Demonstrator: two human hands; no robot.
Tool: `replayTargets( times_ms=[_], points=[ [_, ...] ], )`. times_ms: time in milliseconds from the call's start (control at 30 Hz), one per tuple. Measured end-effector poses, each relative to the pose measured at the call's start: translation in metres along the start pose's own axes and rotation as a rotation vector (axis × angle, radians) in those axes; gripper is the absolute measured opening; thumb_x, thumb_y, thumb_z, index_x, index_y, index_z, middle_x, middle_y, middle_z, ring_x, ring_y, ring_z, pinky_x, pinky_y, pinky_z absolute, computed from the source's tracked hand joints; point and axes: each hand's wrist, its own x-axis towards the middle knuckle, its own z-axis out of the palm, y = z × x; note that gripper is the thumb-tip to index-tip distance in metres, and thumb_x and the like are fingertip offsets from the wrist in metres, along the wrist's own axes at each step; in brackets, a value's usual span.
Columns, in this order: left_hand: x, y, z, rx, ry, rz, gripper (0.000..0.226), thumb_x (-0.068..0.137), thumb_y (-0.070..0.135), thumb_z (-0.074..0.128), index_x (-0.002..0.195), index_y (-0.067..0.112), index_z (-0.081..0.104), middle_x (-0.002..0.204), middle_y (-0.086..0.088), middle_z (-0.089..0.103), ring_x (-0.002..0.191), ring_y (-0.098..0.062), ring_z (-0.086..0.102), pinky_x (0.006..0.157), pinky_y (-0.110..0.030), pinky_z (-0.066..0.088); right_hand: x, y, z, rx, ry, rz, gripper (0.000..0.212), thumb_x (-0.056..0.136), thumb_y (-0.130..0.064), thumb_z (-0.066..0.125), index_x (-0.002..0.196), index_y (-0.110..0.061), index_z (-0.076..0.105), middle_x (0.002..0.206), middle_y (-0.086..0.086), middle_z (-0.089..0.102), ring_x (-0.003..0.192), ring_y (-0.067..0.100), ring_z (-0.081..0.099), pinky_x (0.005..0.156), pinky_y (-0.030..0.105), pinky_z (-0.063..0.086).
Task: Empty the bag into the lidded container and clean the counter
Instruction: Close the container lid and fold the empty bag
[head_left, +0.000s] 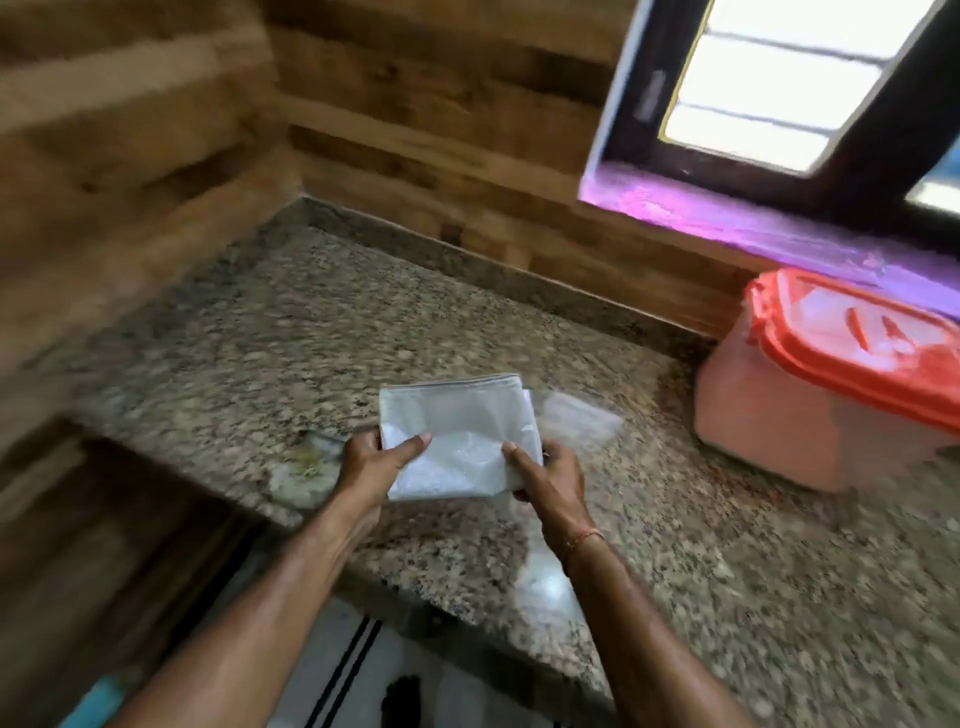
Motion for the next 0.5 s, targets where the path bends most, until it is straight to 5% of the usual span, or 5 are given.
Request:
replayTargets(
  times_ms=[67,200,367,433,500],
  points=[
    [-0.031,0.000,-0.037,-0.084,0.119,0.030,0.018,0.085,0.012,0.082,0.101,0.013,0.075,0.095,-0.006,0.080,0.083,-0.018,0.078,0.070,-0.029,0.062,-0.016,-0.012,0.025,-0.028,-0.116,-0.085,0.036,0.082,-0.048,0.076,0.100,-0.017,0.076,0.092,0.003,0.080,0.084,0.022,0.078,0.063,0.034,0.062],
    [-0.104,-0.027,-0.111,-0.222,0.385,0.062,0.018,0.086,0.005,0.079,0.102,0.009,0.073,0.088,-0.002,0.078,0.069,-0.011,0.076,0.058,-0.023,0.060,-0.068,-0.012,0.082,-0.044,-0.346,-0.164,0.014,0.089,-0.033,0.079,0.089,-0.023,0.068,0.088,-0.001,0.075,0.082,0.018,0.075,0.069,0.040,0.062],
    [-0.199,-0.089,-0.206,-0.319,0.693,0.021,0.017,0.084,0.002,0.079,0.099,0.008,0.073,0.079,0.002,0.079,0.066,-0.012,0.076,0.062,-0.029,0.063,-0.142,0.019,0.163,-0.280,-0.615,-0.277,0.043,0.080,-0.055,0.080,0.099,-0.018,0.068,0.095,-0.001,0.075,0.087,0.018,0.072,0.079,0.045,0.061],
    [-0.235,-0.115,-0.242,-0.349,0.806,0.000,0.018,0.082,0.004,0.082,0.098,0.010,0.075,0.090,-0.007,0.080,0.076,-0.021,0.077,0.075,-0.042,0.065,-0.177,0.023,0.196,-0.362,-0.694,-0.316,0.031,0.081,-0.043,0.082,0.099,-0.020,0.069,0.094,-0.006,0.073,0.087,0.014,0.071,0.082,0.039,0.060],
    [-0.268,-0.140,-0.276,-0.390,0.903,-0.018,0.018,0.083,0.003,0.081,0.098,0.010,0.074,0.093,-0.010,0.078,0.072,-0.018,0.077,0.069,-0.036,0.065,-0.214,0.027,0.228,-0.427,-0.767,-0.354,0.023,0.083,-0.030,0.081,0.101,-0.020,0.069,0.091,-0.010,0.071,0.084,0.011,0.069,0.082,0.031,0.059]
  ],
)
